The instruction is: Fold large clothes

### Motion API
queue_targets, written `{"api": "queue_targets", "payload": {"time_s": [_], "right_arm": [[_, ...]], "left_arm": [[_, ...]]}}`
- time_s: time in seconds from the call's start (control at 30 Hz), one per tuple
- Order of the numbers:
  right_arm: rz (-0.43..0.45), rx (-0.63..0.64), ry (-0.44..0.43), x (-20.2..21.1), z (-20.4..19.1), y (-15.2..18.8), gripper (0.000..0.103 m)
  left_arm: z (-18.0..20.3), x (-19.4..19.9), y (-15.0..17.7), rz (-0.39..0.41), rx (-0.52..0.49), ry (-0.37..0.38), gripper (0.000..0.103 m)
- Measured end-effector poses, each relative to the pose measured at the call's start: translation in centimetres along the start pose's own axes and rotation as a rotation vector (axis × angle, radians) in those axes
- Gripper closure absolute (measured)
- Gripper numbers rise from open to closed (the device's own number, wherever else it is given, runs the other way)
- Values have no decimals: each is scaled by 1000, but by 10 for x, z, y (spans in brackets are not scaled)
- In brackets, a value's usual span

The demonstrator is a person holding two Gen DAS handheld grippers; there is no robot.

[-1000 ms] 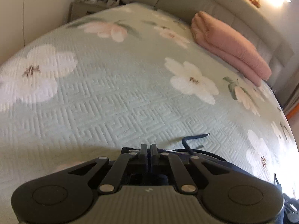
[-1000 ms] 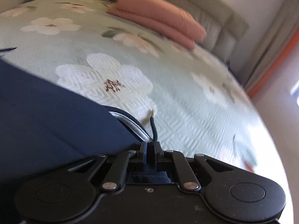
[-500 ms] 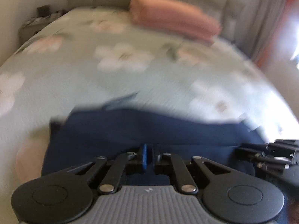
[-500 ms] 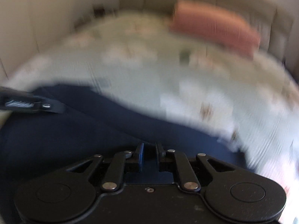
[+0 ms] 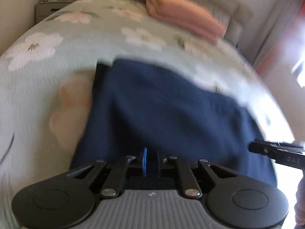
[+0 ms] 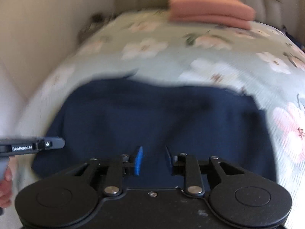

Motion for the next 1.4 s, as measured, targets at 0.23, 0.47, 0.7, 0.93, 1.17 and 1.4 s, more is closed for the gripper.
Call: {"api": "queue_targets", "payload": {"time_s": [0.23, 0.47, 0.7, 0.93, 1.17, 1.4], "right_arm": [[-184, -43, 162, 12, 18, 74, 71], [-85, -159, 42, 48, 2, 55, 67], [-102, -89, 92, 3, -45, 46, 63], [-163, -159, 64, 0, -38, 50, 58], [-6, -174, 84, -4, -42, 20, 67], [-17, -155, 147, -23, -56, 45, 72]], "left_arm": [[-51, 18, 45, -96, 38, -165, 99], [-59, 52, 32, -24, 99, -132, 91], [-78, 30, 4, -4, 184, -153, 78], [-89, 8, -15, -28, 150, -67, 56], [-102, -30, -26, -94, 203, 136, 40], [-104, -49, -38, -45, 210, 245, 27]]}}
Point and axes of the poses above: each gripper's, at about its wrist camera, not at the fingertips, and x roughly against the way its jaws point, z to its right, y to its underside, the point moved 6 cm from there along -x, roughly the way its jaws point, and after that the axes turned 4 degrees about y, right-handed, at the moved point
